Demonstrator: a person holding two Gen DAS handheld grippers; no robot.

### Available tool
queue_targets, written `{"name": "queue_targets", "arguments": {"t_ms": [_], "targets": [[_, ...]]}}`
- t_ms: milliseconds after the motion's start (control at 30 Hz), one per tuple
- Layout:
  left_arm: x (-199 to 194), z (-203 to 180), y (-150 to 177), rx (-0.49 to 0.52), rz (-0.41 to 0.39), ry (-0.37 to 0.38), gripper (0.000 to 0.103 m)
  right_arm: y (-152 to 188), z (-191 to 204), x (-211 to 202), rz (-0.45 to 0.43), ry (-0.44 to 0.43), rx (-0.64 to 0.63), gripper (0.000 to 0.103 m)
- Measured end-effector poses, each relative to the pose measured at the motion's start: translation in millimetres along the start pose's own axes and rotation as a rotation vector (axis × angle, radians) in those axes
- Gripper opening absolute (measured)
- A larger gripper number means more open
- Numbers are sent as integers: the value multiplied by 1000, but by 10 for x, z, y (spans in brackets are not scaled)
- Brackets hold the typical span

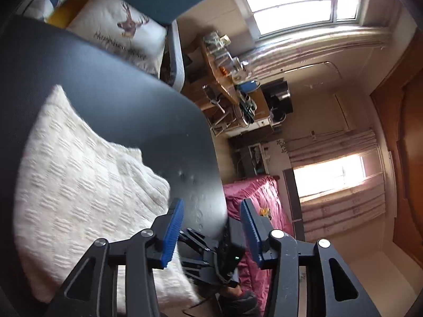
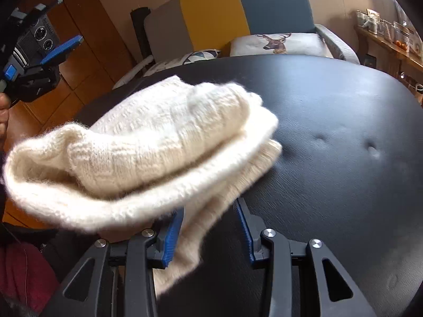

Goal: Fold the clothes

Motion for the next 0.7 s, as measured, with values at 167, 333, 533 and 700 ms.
{"name": "queue_targets", "arguments": {"t_ms": [167, 333, 533, 700], "targets": [[-364, 927, 80, -8, -54, -233, 52, 151, -43, -619, -43, 19, 55, 40], [-424, 1537, 435, -62, -31, -295, 51, -224, 716, -799, -20, -164, -102, 40], [-537, 1601, 567, -7, -69, -276, 51, -519, 841, -355, 112, -132, -130, 40], [-378, 1441, 448, 115, -54, -314, 51, -548, 557, -281, 92, -198, 38, 40]]}}
Point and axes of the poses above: each gripper's, at about its wrist camera, not at the fingertips, and x roughly the way its jaws point, z to its left, y to its underside, the point moved 9 cm from there along x, roughly the way its jaws point, and after that the axes turned 4 degrees about z, right-handed, at the moved point
